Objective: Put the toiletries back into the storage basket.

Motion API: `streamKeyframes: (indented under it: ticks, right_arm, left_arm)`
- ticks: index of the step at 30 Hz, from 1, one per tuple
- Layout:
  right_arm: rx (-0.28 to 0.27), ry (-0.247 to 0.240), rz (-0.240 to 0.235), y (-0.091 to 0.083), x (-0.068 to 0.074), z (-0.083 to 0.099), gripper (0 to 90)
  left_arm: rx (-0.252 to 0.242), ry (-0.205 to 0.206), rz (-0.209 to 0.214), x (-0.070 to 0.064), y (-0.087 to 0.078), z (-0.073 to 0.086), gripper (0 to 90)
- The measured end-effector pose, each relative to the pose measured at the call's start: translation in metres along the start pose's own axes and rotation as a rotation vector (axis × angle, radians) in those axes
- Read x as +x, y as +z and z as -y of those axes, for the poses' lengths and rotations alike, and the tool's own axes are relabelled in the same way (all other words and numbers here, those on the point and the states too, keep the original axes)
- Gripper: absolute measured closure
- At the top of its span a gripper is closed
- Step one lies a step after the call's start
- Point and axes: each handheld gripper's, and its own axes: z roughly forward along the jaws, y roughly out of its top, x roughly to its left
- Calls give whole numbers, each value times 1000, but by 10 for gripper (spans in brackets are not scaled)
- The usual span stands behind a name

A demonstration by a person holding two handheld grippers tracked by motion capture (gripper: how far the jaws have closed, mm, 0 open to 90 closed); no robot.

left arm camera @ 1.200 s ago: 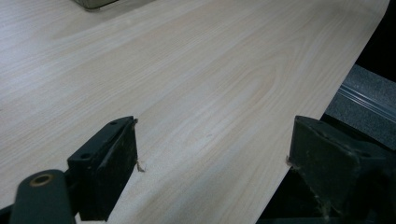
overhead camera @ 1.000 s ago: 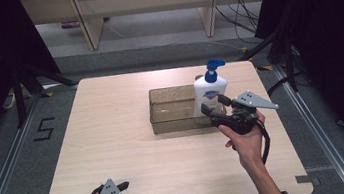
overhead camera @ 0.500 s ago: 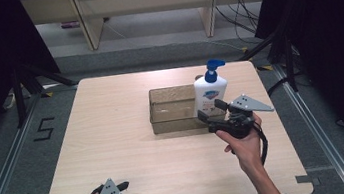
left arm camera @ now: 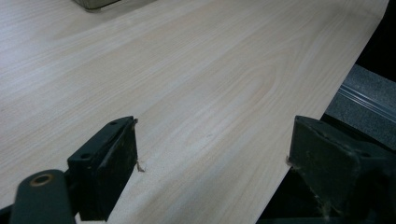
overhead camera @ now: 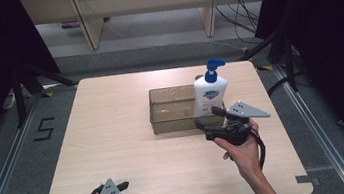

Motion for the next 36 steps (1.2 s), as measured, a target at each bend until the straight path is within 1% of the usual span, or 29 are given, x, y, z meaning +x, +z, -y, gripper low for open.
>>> streamKeyframes:
  ticks: [1,2,3,4,6,7,8,9,10,13,14,15,16,17,18,20,21,22,23,25,26,27,28,29,30,31,32,34,36]
  right_arm:
    - [-7,-9,1,0,0,1,216]
    - [17,0,11,0,1,3,214]
    - [16,-17,6,0,0,3,214]
    - [14,5,-10,-1,2,5,214]
    - [8,-14,-6,-1,2,8,214]
    - [7,9,-21,-1,4,10,216]
    - [8,7,-26,-2,5,11,219]
    - [16,-15,-18,-3,5,11,218]
    - [16,7,-20,-3,6,12,218]
    - [5,0,-31,-4,7,15,218]
    - [9,8,-36,-4,9,16,218]
    - [15,-5,-29,-5,9,17,218]
    - [27,12,-42,-6,11,18,218]
    - [18,-4,-39,-6,11,19,218]
    - [16,25,-50,-6,14,21,217]
    - [32,-13,-41,-6,13,23,216]
    - [27,-1,-49,-6,14,24,216]
    - [10,-4,-59,-5,14,25,215]
    - [19,14,-68,-6,16,26,213]
    - [28,13,-72,-7,16,28,212]
    - [27,15,-71,-6,16,29,210]
    - [32,0,-65,-7,15,30,209]
    - [29,11,-78,-6,16,32,208]
    - [32,14,-65,-7,17,33,206]
    - [38,18,-75,-8,17,34,205]
    - [28,14,-82,-7,17,36,203]
    - [34,31,-77,-8,18,37,202]
    - [54,12,-74,-9,17,38,199]
    - [36,10,-84,-8,18,41,198]
  left_arm:
    - [2,2,4,0,0,0,149]
    - [-2,1,1,0,0,0,149]
    - [-2,1,1,0,0,0,149]
    - [-2,1,2,0,0,0,149]
    - [7,2,0,0,0,0,149]
    - [5,2,1,0,0,0,149]
    - [2,6,0,1,0,0,149]
    - [5,7,1,1,0,0,149]
    - [3,5,1,0,0,0,148]
    - [4,5,2,0,0,0,149]
    - [4,6,1,1,0,0,149]
    - [4,7,1,1,0,0,149]
    - [4,6,2,1,0,0,149]
    - [4,5,2,0,0,0,149]
    - [4,7,2,1,0,0,149]
    - [4,7,2,1,0,0,149]
    - [4,4,1,0,0,0,149]
    - [10,8,3,1,0,0,149]
    - [9,7,3,1,0,0,149]
    - [3,6,1,0,0,0,148]
    - [9,7,3,1,0,0,149]
    - [9,8,3,1,0,0,149]
    - [9,7,3,1,0,0,148]
    - [9,8,2,1,0,0,148]
    - [10,8,2,1,0,0,149]
    - [7,7,2,1,0,0,149]
    - [-1,4,-1,0,1,0,149]
    - [4,5,0,0,0,0,149]
    - [4,5,0,0,0,0,149]
